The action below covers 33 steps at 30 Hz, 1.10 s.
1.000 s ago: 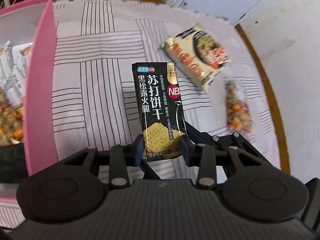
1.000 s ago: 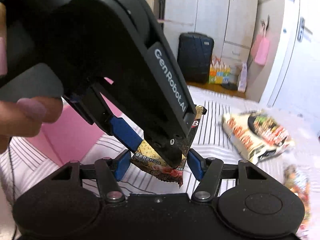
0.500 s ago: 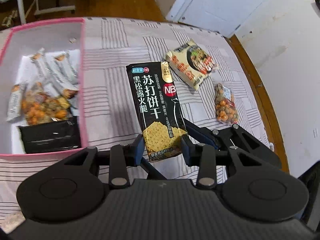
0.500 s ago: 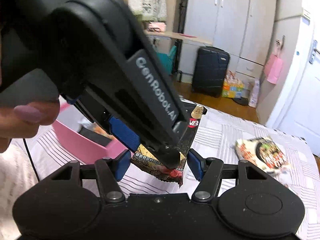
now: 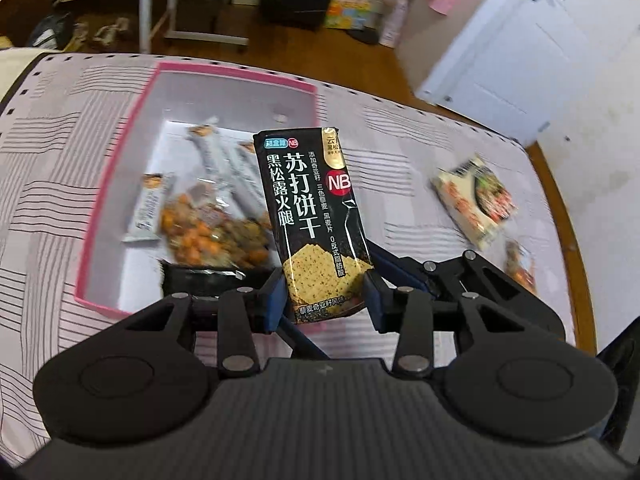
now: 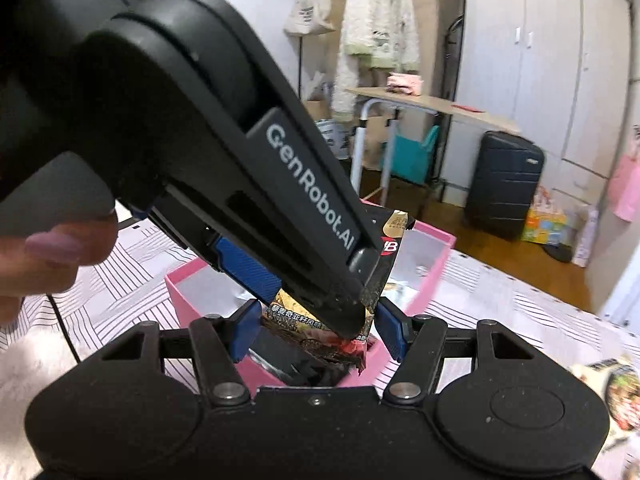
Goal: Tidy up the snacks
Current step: 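Lift the NB cracker pack with the right tool over the pink box, then open the right tool to drop the NB pack into the box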
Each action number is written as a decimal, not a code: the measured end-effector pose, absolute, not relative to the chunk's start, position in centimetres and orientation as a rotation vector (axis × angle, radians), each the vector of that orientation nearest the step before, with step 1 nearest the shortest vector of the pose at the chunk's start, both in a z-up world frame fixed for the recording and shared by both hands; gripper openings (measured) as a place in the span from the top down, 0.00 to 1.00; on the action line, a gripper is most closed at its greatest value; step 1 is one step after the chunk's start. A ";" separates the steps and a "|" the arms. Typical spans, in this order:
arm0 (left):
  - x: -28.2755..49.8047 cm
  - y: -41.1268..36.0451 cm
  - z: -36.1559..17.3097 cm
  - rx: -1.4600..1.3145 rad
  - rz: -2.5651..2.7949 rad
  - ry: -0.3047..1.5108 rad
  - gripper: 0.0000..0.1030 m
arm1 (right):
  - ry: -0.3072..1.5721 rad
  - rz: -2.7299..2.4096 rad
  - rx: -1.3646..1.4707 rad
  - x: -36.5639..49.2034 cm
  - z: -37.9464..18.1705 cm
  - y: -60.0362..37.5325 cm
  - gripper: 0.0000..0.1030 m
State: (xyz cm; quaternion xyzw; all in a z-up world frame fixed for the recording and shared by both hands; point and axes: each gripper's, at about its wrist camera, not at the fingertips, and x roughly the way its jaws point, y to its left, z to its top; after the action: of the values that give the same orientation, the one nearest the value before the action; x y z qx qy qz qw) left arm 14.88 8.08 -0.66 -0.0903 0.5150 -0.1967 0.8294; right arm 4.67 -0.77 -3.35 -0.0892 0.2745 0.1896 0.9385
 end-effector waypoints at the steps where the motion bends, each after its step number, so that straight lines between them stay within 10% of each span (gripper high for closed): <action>1: 15.4 8.3 -1.1 -0.195 -0.411 1.089 0.62 | 0.560 0.394 -0.186 5.3 -3.7 -0.7 0.35; 15: 20.3 8.4 -7.1 -0.251 -0.252 1.101 0.59 | 0.715 0.384 -0.107 13.1 -8.3 -0.6 0.32; 33: 13.0 3.4 0.0 -0.077 -0.450 0.925 0.53 | 0.581 0.160 -0.008 1.9 -3.4 -10.7 0.23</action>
State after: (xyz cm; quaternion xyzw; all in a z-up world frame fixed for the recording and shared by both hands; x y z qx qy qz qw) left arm 13.03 3.36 0.04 -0.0367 0.4424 -0.2152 0.8698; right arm 1.91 -10.72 -3.40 -0.0042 0.2860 0.0789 0.9550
